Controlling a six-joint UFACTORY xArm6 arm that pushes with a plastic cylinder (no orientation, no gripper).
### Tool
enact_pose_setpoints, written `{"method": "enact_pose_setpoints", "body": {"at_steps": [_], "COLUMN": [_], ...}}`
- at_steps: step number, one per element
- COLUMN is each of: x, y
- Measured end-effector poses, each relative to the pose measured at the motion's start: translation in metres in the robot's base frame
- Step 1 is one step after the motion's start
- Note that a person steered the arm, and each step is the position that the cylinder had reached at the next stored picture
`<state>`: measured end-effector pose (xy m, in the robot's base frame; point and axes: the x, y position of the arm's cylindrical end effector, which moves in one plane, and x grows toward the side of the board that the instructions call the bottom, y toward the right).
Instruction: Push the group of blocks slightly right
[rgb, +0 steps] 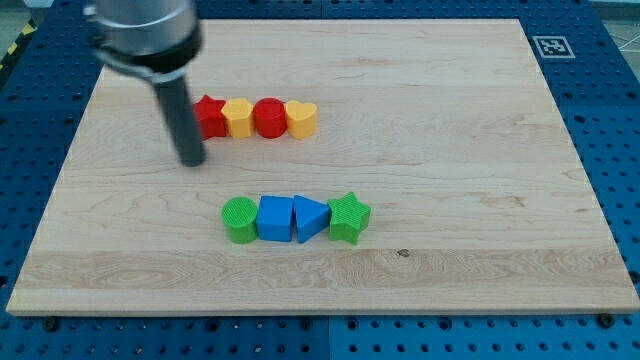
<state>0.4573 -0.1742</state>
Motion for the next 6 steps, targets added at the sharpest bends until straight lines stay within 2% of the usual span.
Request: {"method": "enact_pose_setpoints", "body": {"at_steps": [1,2,6], "x": [0.045,0.081,0.089], "y": [-0.038,-0.024,0.096]}}
